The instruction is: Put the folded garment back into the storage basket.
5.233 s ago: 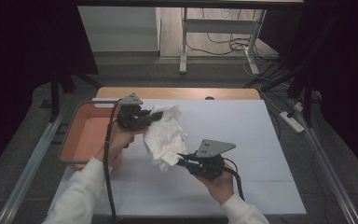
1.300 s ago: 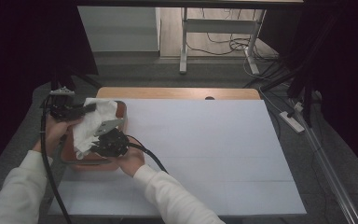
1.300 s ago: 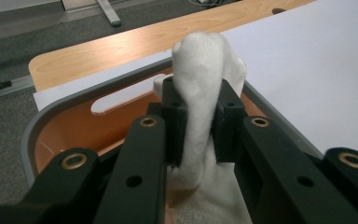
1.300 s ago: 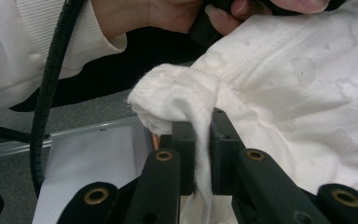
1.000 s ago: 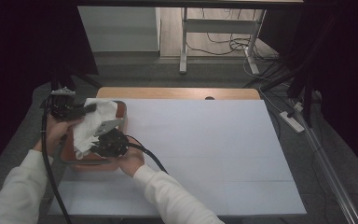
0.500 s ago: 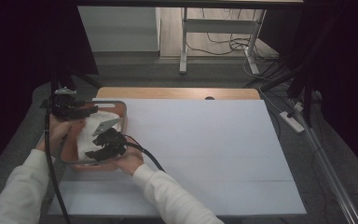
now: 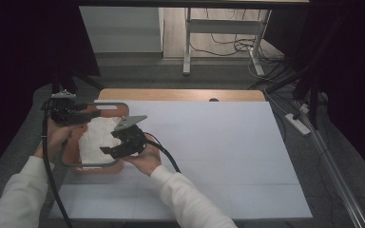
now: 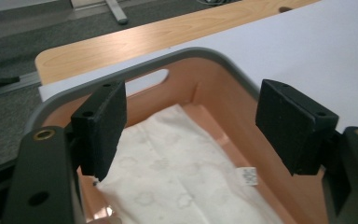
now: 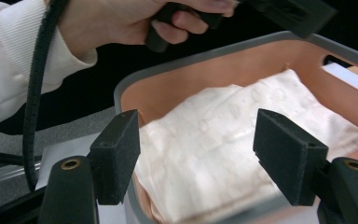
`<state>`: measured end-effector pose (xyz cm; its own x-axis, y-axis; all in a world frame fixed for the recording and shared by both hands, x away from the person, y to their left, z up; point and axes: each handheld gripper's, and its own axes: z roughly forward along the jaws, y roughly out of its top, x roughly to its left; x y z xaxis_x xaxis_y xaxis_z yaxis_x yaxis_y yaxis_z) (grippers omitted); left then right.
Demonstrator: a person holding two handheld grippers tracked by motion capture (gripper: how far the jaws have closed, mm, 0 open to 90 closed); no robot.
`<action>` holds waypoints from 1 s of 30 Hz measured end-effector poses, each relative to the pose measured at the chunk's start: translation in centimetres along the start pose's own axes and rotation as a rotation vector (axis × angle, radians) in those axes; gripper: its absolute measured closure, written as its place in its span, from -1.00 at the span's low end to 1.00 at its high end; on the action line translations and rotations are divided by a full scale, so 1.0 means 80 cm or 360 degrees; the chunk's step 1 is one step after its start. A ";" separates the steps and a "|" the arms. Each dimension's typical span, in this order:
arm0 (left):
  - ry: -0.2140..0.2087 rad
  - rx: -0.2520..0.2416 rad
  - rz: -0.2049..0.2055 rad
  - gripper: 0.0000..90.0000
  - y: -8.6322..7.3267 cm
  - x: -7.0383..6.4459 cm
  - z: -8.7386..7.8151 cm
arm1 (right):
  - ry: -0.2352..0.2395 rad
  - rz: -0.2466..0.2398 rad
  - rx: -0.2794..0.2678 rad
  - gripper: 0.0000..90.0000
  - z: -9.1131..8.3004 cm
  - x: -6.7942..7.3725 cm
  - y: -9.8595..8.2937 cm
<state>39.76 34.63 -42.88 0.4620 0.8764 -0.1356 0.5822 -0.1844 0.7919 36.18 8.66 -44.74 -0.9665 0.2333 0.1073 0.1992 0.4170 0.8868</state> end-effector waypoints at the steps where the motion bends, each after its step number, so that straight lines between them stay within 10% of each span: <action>1: -0.0009 -0.0010 0.0003 -0.42 0.001 -0.004 -0.002 | -0.0005 0.0004 -0.0006 -0.28 -0.005 -0.001 -0.002; 30: -0.0059 -0.0073 0.0015 -0.37 -0.027 -0.104 -0.018 | -0.0112 0.0080 0.0006 -0.29 -0.139 -0.030 -0.078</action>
<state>33.71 28.38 -42.58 0.4921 0.8576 -0.1492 0.5471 -0.1713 0.8194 35.47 -4.29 -45.57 -0.9414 0.3153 0.1199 0.2481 0.4065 0.8793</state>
